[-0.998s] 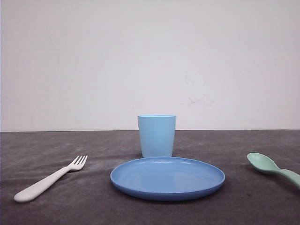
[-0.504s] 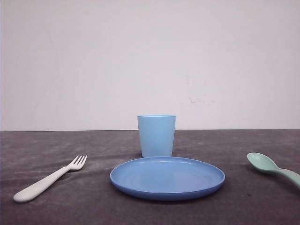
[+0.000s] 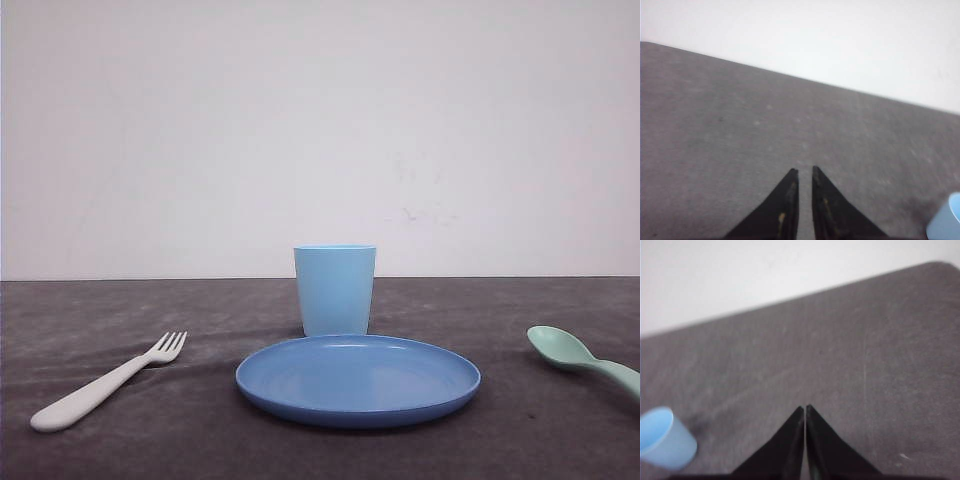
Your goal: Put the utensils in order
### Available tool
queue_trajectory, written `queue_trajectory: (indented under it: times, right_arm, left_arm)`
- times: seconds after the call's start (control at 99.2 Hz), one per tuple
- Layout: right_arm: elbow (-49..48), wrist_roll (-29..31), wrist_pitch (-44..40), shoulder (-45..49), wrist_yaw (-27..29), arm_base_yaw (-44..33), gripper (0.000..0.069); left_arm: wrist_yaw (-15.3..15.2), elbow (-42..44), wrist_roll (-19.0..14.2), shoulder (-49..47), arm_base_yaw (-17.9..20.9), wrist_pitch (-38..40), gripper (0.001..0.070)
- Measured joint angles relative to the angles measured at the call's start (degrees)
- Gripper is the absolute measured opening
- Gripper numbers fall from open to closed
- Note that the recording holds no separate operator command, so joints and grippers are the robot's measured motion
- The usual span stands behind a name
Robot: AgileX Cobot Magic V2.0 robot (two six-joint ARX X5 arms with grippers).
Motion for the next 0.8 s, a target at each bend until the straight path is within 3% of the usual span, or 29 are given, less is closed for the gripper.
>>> queue_trajectory:
  times: [0.101, 0.303, 0.363, 0.454, 0.514, 0.605, 0.797]
  right_arm:
    - [4.17, -3.61, -4.66, 4.37, 0.0, 1.77, 0.0006]
    - [5.51, -6.95, -6.82, 7.72, 0.0, 4.59, 0.0013]
    - [5.51, -7.21, -6.86, 7.82, 0.0, 5.03, 0.0079]
    - [5.53, -7.34, -6.82, 8.22, -0.02, 5.44, 0.0291]
    - [5.53, -7.34, -6.82, 8.66, -0.02, 5.46, 0.0369]
    - [5.53, -7.37, -6.8, 8.9, 0.0, 5.46, 0.0408]
    - [5.53, -7.37, -6.38, 8.85, -0.02, 5.46, 0.0419]
  left_arm:
    - [2.19, 4.48, 1.99, 6.08, 0.0, -3.41, 0.0023]
    - [3.43, 5.46, 3.56, 11.91, 0.0, -9.01, 0.0037]
    - [3.65, 5.46, 3.65, 12.44, 0.0, -9.81, 0.0099]
    - [5.22, 5.46, 3.74, 13.09, -0.02, -10.21, 0.0285]
    - [6.36, 5.46, 3.87, 13.46, -0.26, -10.29, 0.0353]
    - [7.43, 5.46, 3.78, 13.84, -1.16, -10.54, 0.0382]
    - [7.69, 5.46, 2.43, 16.39, -5.9, -11.85, 0.0388]
